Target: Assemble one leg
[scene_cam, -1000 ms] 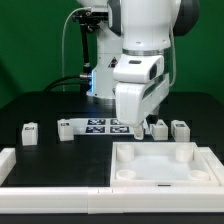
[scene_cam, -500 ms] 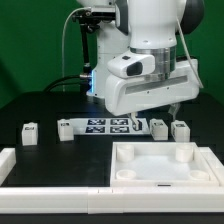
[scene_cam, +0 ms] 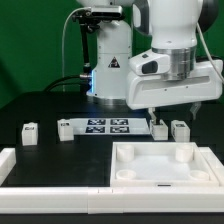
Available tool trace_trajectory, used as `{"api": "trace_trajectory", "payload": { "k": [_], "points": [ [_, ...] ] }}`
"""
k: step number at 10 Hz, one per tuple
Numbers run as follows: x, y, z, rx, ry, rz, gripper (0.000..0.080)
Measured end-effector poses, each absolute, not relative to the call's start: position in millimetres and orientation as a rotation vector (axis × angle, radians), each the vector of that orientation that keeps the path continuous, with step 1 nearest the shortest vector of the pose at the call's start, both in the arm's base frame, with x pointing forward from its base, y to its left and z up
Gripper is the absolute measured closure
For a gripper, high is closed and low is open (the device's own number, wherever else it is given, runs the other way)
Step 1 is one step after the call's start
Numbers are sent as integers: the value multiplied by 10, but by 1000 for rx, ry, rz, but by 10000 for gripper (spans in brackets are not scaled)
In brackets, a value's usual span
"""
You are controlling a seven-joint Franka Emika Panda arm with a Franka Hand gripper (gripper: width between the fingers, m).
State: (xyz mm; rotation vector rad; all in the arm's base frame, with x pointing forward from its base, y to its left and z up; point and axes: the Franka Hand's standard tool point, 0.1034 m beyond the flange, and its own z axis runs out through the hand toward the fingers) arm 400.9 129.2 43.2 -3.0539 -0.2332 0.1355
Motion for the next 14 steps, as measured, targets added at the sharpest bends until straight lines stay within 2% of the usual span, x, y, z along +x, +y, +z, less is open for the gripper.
{"api": "trace_trajectory", "payload": {
  "k": [5,12,14],
  "points": [
    [3961,1322,432,-3053,-258,220,151],
    [3858,1468,484,-2855,-236,1223,151],
    [3879,1509,368,-2827,-211,1297,151]
  ]
}}
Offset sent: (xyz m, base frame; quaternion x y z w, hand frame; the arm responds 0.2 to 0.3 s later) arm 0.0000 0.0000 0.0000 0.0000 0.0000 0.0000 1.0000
